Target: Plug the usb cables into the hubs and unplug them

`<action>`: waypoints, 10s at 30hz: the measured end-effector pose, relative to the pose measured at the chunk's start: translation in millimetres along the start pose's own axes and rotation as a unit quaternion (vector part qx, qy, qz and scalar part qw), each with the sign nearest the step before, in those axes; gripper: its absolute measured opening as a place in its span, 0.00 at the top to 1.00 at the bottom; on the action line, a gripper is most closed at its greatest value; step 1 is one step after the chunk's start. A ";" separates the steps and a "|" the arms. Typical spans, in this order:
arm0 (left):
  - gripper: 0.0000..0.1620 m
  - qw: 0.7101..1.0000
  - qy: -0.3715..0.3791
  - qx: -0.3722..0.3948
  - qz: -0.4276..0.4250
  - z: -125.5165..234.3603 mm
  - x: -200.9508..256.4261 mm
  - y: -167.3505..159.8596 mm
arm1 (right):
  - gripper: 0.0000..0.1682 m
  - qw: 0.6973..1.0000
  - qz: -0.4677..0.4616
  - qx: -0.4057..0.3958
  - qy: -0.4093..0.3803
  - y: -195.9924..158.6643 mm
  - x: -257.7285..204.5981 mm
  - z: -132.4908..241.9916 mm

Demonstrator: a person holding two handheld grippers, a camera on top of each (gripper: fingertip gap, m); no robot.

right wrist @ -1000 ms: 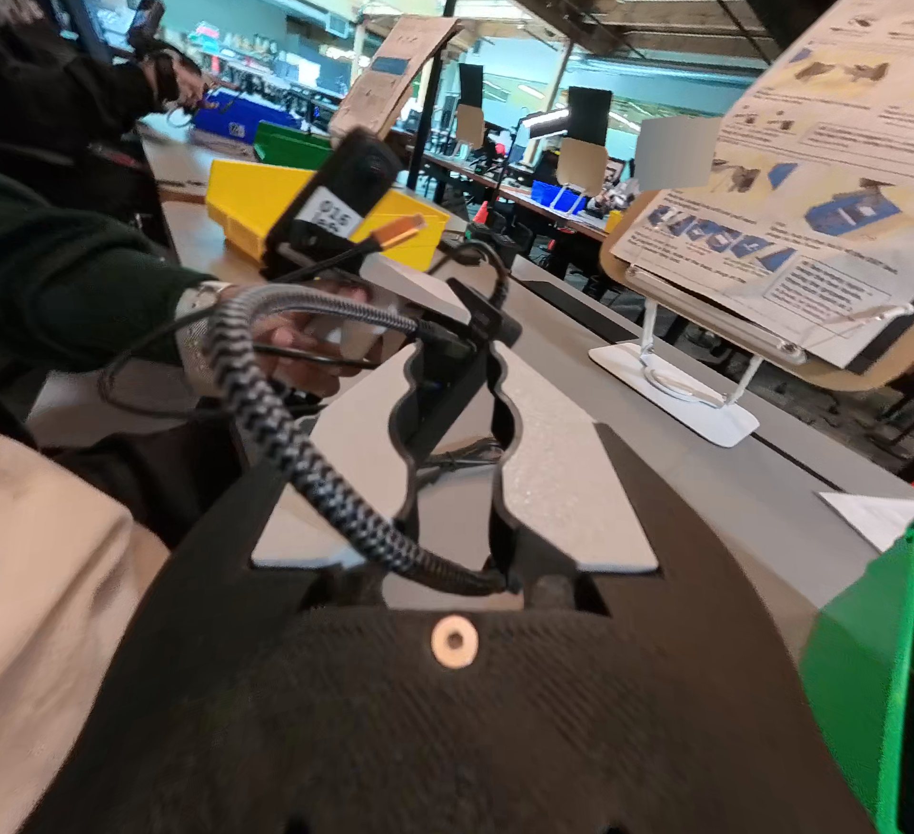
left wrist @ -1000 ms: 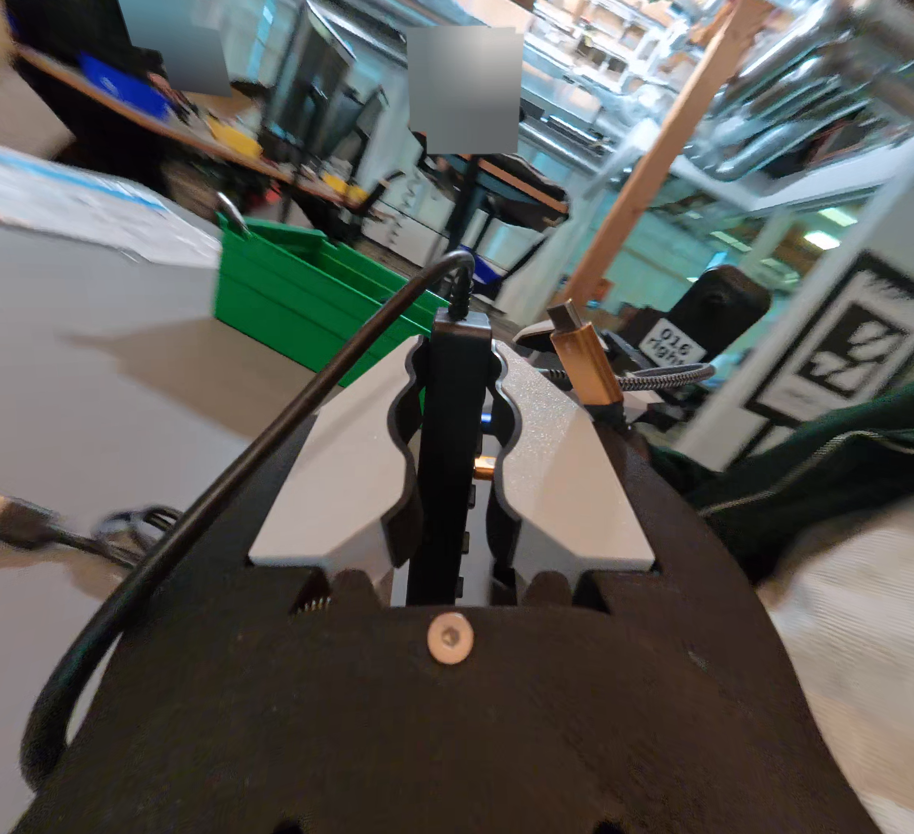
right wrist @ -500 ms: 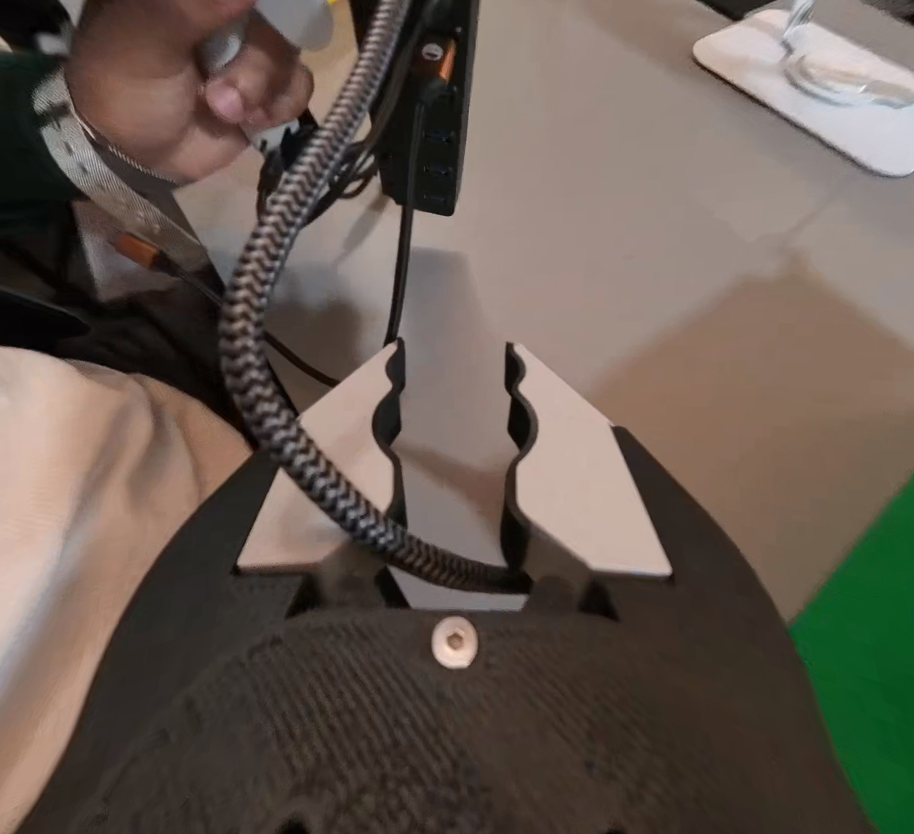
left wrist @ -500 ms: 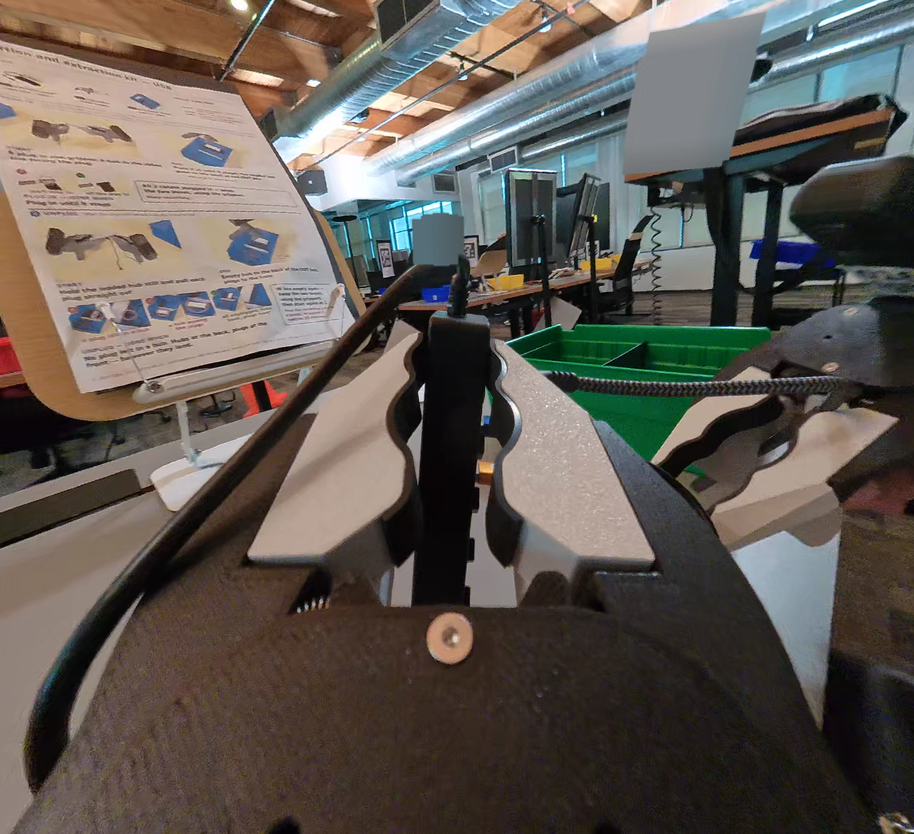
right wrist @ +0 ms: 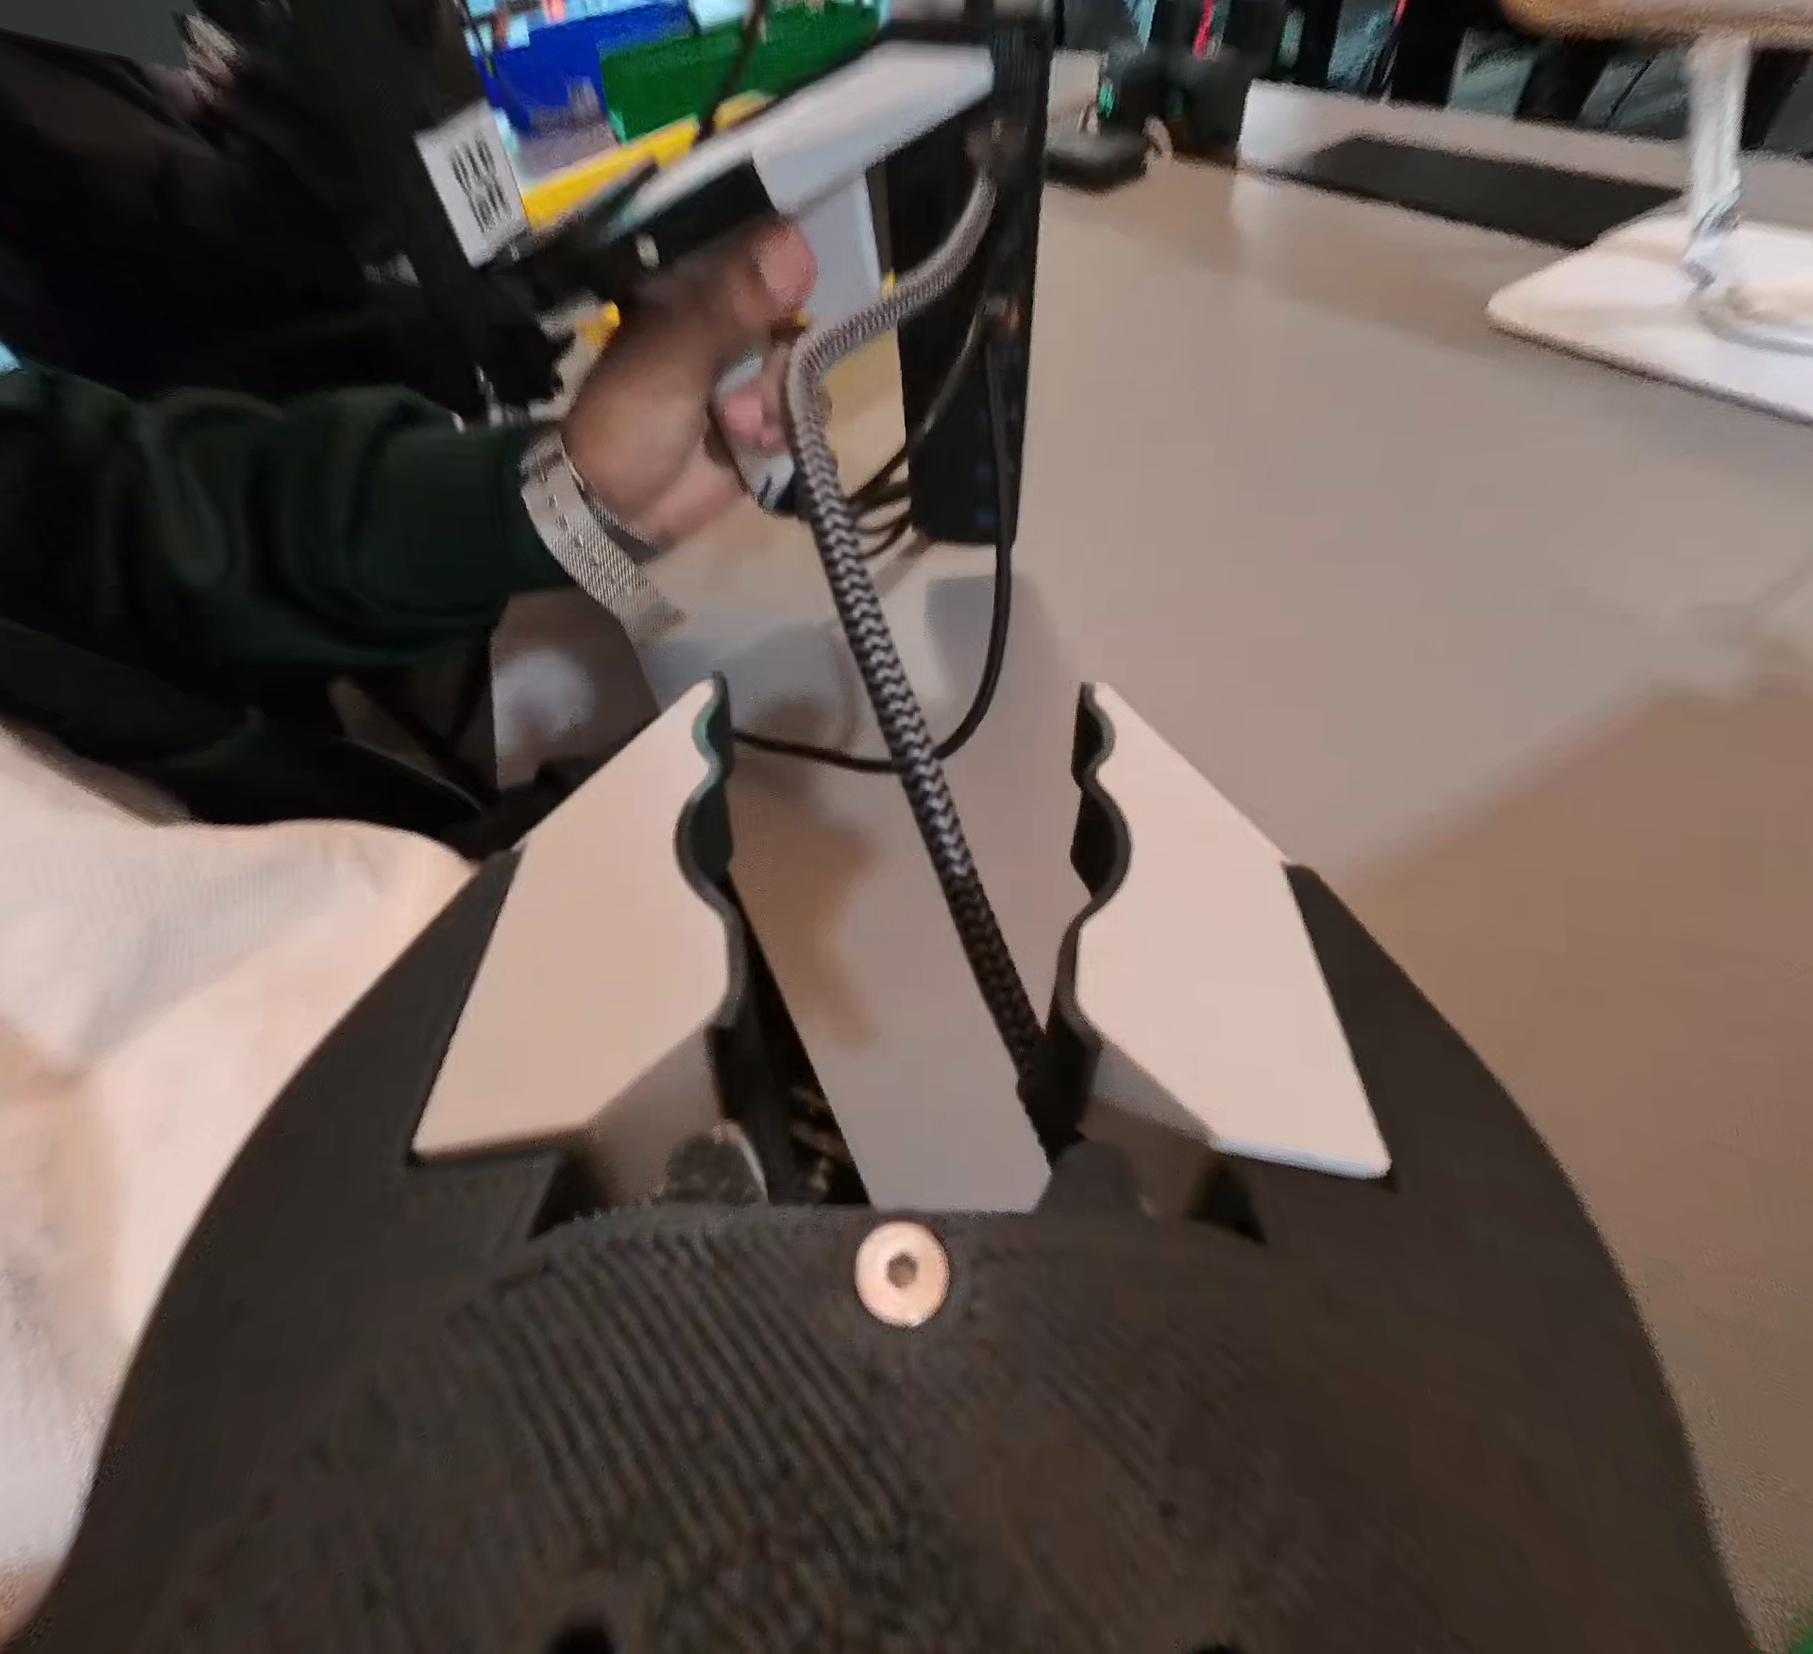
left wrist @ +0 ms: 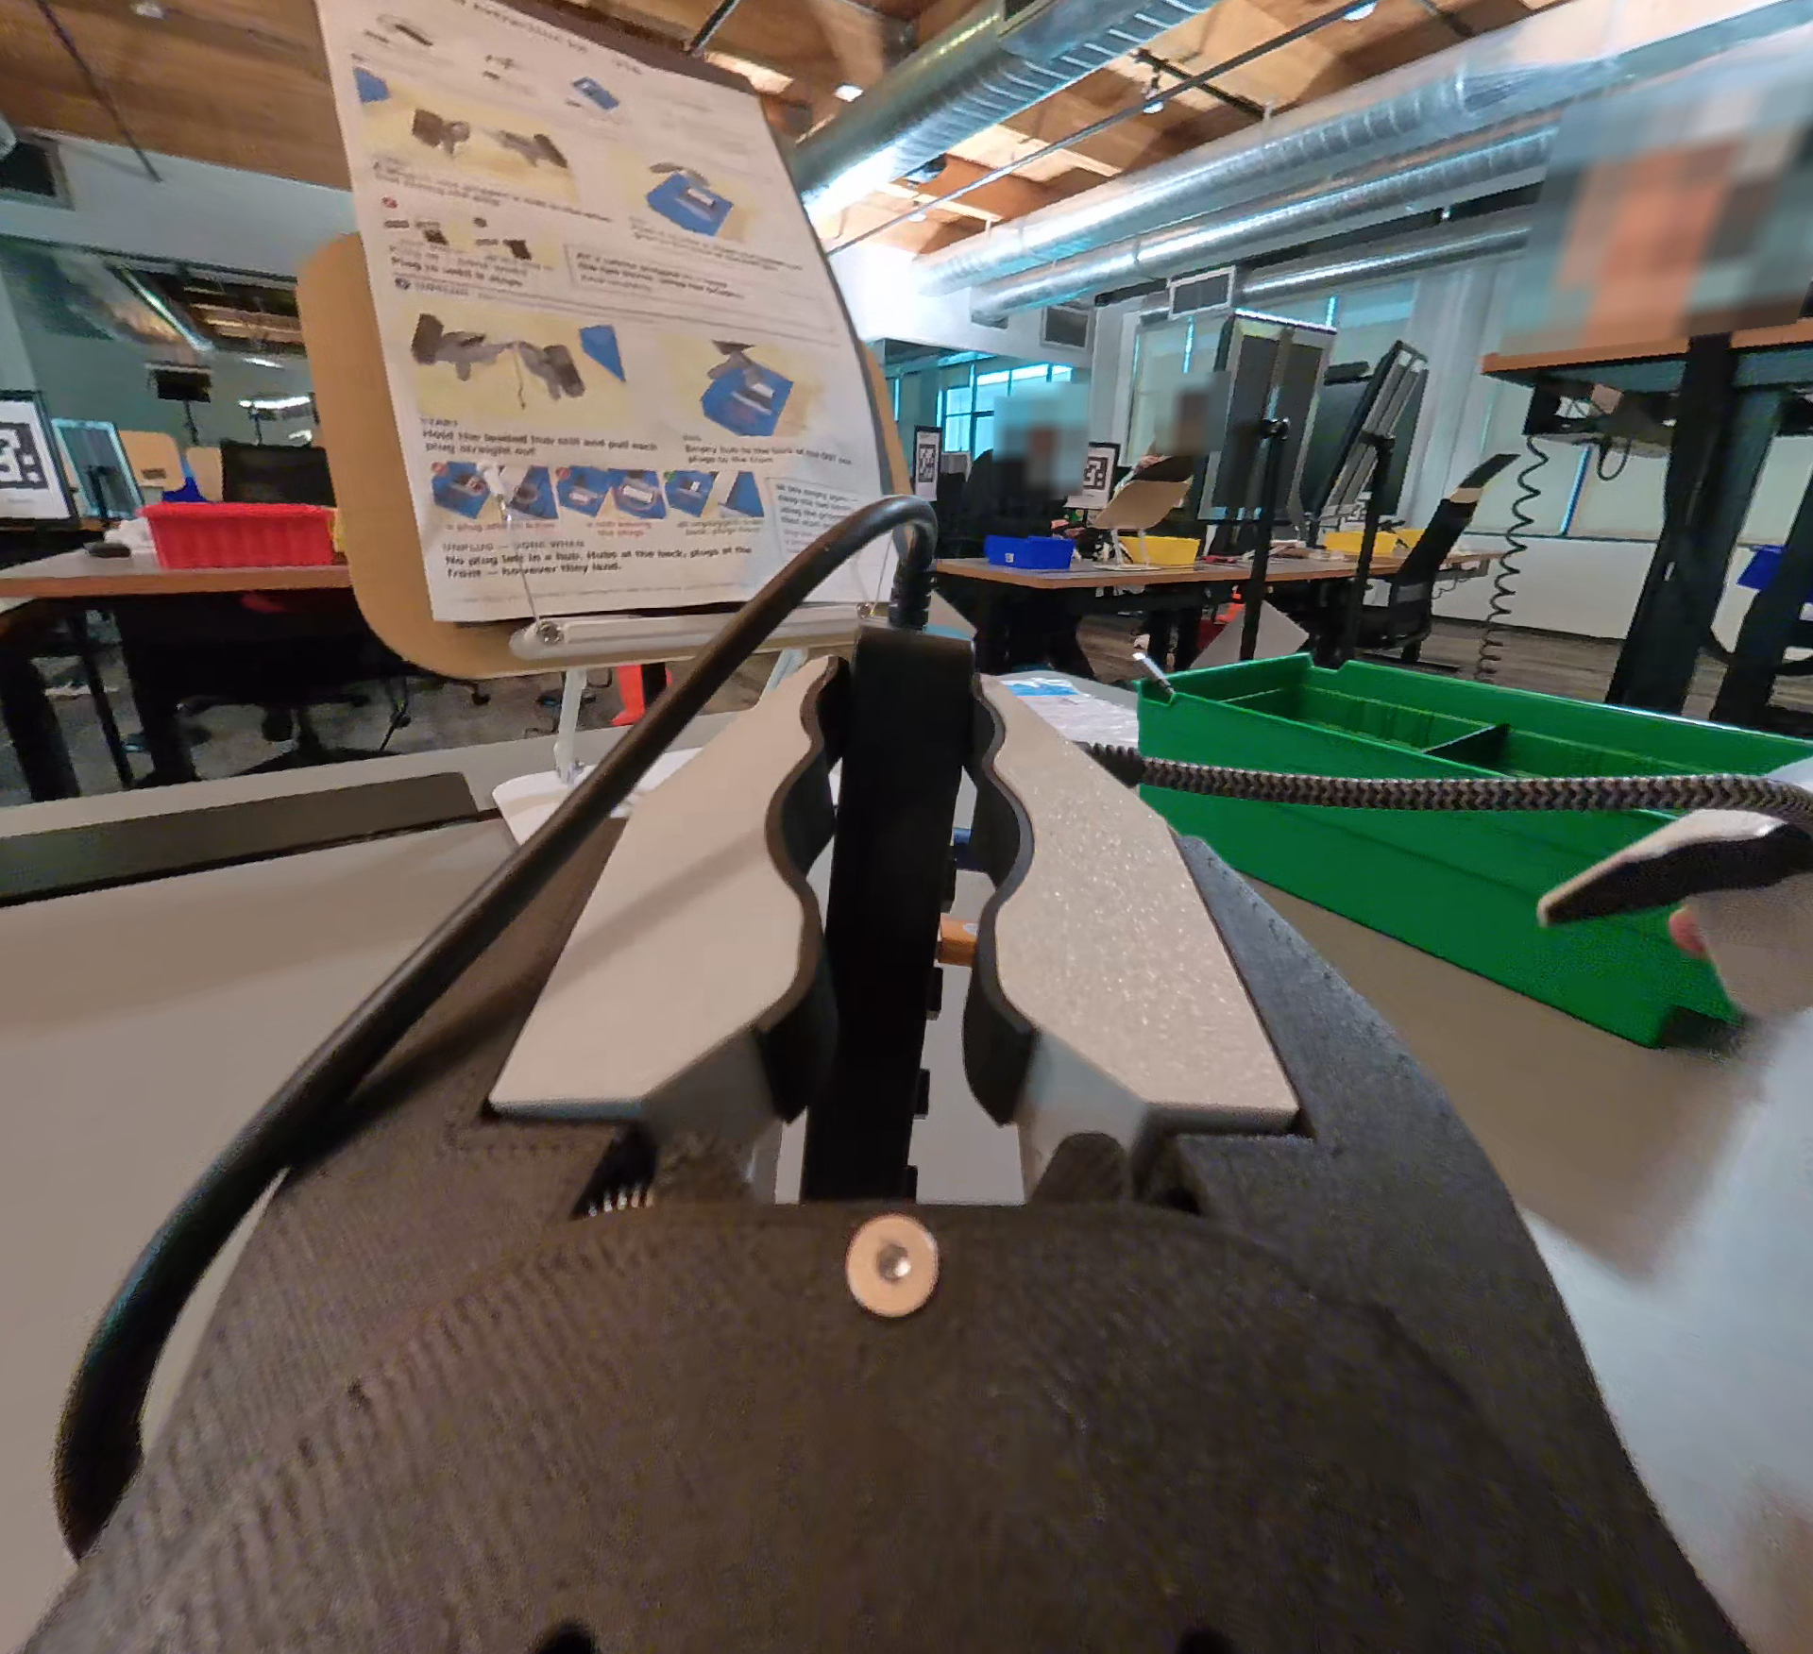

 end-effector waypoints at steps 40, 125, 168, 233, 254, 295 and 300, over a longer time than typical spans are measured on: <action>0.82 0.974 -0.120 -0.033 -0.190 -1.6 81.8 21.5 | 0.92 0.996 0.015 -0.064 -0.055 42.9 -7.3 -46.4; 0.87 0.981 -0.055 -0.185 0.036 -7.7 19.9 -51.0 | 0.90 0.914 -0.035 0.231 -0.331 74.3 165.4 179.8; 0.86 0.968 -0.139 -0.188 -0.085 -11.8 94.4 -34.0 | 0.99 0.998 0.021 0.025 -0.054 33.0 -17.7 -36.6; 0.87 0.968 -0.102 -0.220 0.063 -8.2 33.5 -65.4 | 0.67 0.906 0.094 0.250 -0.328 83.1 104.5 128.3; 0.86 0.963 -0.063 -0.257 -0.045 -15.3 48.0 -60.0 | 0.99 0.992 0.102 -0.026 -0.063 10.5 -19.1 -53.7; 0.87 0.945 -0.247 -0.139 0.164 -7.2 58.2 -19.8 | 0.66 0.911 0.208 0.185 -0.306 69.3 77.3 105.9; 0.87 0.817 -0.498 0.031 0.287 23.2 99.3 65.5 | 0.72 0.959 0.206 0.176 -0.077 47.6 -6.3 34.0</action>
Point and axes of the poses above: each gripper's, where its closed fingertips meet, z back along the fingers, y out of its top, x = y × z across the jaws, the point moved 5 cm from there along z, back along the fingers, and after that the axes turned 14 degrees about -z, right-handed, at the moved point
